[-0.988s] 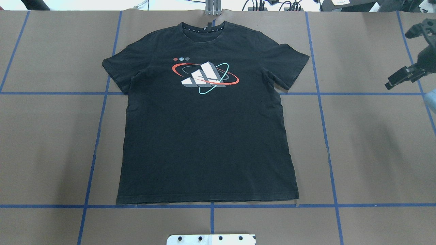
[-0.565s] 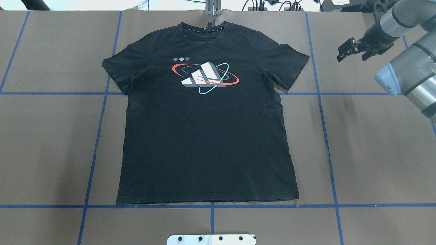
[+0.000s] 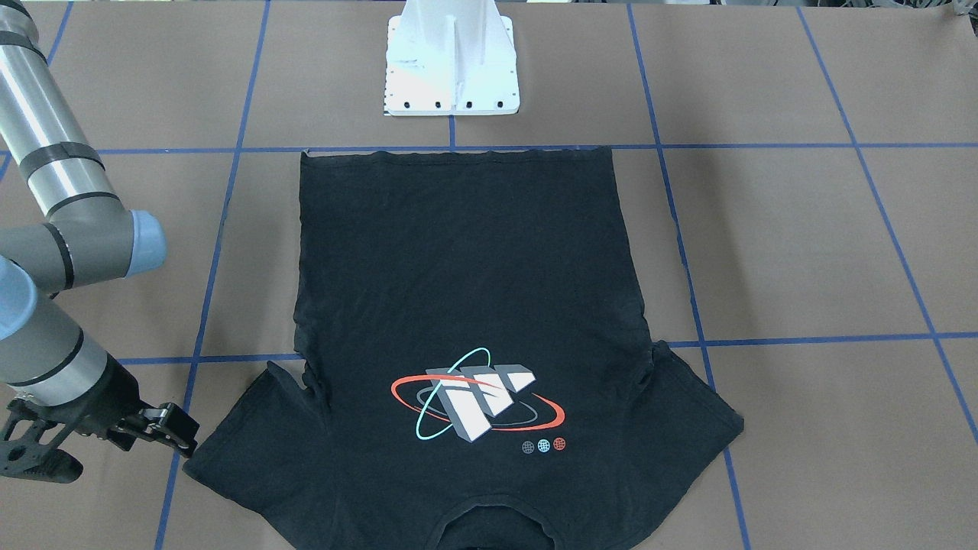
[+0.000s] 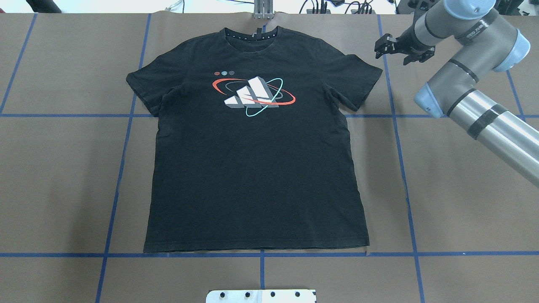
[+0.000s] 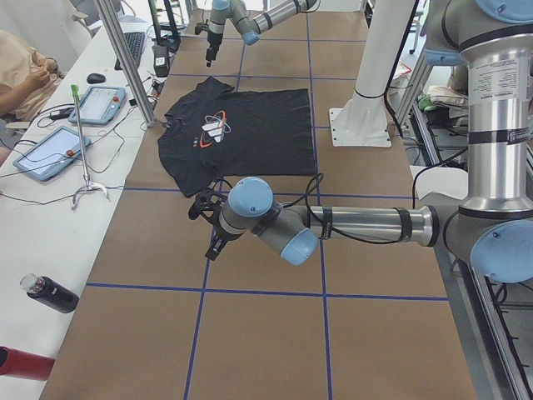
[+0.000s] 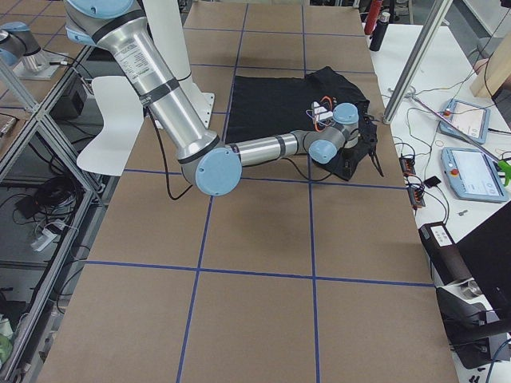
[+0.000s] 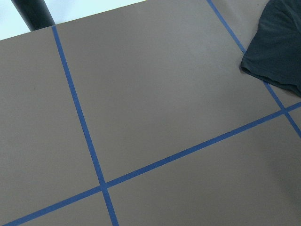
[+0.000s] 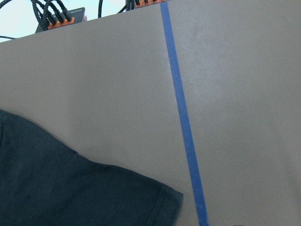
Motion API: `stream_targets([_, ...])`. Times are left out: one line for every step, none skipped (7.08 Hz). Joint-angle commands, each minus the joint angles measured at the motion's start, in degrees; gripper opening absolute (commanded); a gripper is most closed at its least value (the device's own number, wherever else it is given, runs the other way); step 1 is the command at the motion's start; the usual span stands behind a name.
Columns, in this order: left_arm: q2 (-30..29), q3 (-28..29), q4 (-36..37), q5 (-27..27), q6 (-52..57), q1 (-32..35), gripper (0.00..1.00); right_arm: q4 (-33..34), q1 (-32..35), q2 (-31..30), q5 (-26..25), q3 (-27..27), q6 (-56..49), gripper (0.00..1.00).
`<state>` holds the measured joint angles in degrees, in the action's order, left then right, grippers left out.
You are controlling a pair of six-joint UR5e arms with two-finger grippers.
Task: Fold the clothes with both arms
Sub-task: 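Move the right gripper toward the black t-shirt's sleeve nearest it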
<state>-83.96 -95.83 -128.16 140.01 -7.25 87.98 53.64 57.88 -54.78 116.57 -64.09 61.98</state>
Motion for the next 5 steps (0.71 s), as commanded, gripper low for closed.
stream_targets([0.1, 0.1, -0.4, 0.0, 0.0, 0.0, 1.00, -0.7, -2.2, 1.6, -5.4, 4.0, 0.9, 0.81])
stream_targets([0.1, 0.1, -0.4, 0.0, 0.0, 0.0, 1.00, -0.7, -2.2, 1.6, -5.9, 5.0, 0.9, 0.78])
stream_targets([0.1, 0.1, -0.4, 0.0, 0.0, 0.0, 1.00, -0.7, -2.5, 1.7, -6.0, 5.3, 0.9, 0.78])
stream_targets([0.2, 0.1, -0.4, 0.0, 0.0, 0.0, 1.00, -0.7, -3.1, 2.3, -7.1, 6.1, 0.9, 0.77])
stream_targets([0.2, 0.5, -0.5, 0.0, 0.0, 0.0, 1.00, -0.7, -3.7, 3.5, -8.3, 7.9, 0.9, 0.75])
